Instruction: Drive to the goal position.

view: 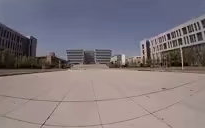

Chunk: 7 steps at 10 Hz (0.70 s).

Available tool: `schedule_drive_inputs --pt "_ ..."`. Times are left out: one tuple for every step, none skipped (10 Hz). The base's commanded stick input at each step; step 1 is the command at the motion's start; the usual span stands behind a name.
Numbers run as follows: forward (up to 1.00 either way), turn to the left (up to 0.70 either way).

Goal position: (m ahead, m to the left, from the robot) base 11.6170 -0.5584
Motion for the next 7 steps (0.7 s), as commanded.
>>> schedule_drive_inputs --pt "0.04 0.00" --pt "0.04 0.00" --pt "0.04 0.00" --pt "0.04 0.00" --pt "0.04 0.00" --pt "0.04 0.00" --pt "0.04 0.00"
